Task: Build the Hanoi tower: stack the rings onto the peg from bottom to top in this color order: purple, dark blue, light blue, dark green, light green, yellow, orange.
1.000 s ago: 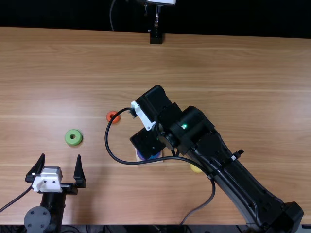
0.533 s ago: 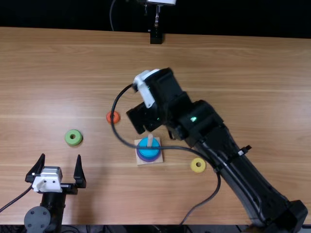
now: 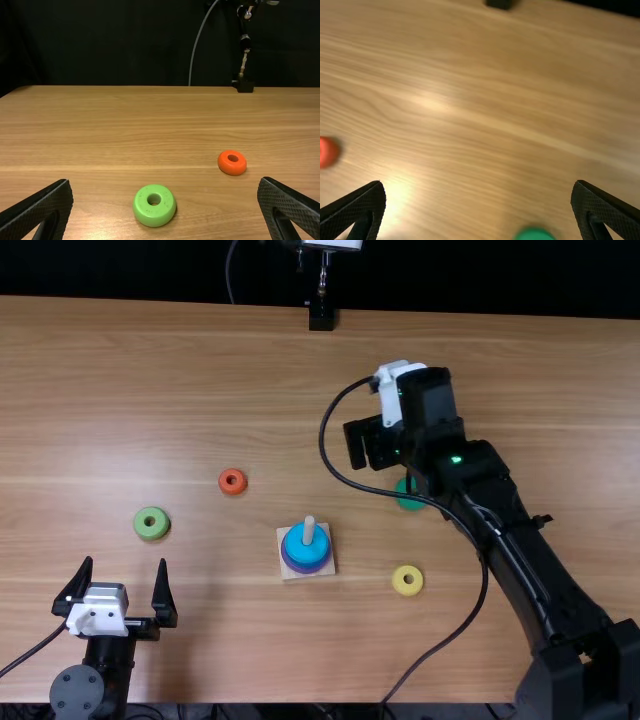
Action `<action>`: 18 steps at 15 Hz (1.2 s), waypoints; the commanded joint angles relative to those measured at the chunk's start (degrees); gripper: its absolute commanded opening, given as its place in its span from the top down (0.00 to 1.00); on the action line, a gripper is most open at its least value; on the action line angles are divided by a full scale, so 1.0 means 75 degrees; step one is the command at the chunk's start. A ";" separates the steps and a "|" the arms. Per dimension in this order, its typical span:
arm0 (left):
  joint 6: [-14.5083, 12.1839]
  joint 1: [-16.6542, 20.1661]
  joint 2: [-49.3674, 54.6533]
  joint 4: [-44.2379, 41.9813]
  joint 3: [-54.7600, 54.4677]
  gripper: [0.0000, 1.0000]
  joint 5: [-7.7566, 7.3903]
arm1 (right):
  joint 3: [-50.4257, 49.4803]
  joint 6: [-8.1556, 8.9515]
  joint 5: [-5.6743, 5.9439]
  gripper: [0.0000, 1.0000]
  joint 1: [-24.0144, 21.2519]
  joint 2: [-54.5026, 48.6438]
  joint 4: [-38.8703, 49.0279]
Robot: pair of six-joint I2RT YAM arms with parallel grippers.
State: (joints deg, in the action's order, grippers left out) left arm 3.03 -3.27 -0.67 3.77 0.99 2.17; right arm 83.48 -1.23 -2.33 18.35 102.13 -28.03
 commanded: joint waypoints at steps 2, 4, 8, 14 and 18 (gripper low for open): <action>-0.0066 0.0072 0.0089 0.0116 -0.0133 0.00 0.0005 | -0.0397 0.0010 0.0057 0.00 -0.0384 0.0141 0.0017; -0.0066 0.0072 0.0089 0.0116 -0.0133 0.00 0.0005 | -0.0608 0.0010 0.0043 0.00 -0.0419 0.0504 -0.0208; -0.0066 0.0072 0.0089 0.0116 -0.0133 0.00 0.0005 | -0.0631 0.0010 0.0057 0.00 -0.0443 0.1043 -0.0911; -0.0066 0.0072 0.0089 0.0116 -0.0133 0.00 0.0005 | -0.0666 -0.0060 0.0057 0.00 -0.0747 0.1430 -0.1094; -0.0066 0.0072 0.0089 0.0116 -0.0133 0.00 0.0005 | -0.0666 -0.0060 0.0057 0.00 -0.0864 0.1453 -0.1108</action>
State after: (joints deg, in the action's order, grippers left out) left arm 3.05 -3.27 -0.69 3.79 0.99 2.13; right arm 79.05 -1.48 -1.93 12.58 111.98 -36.34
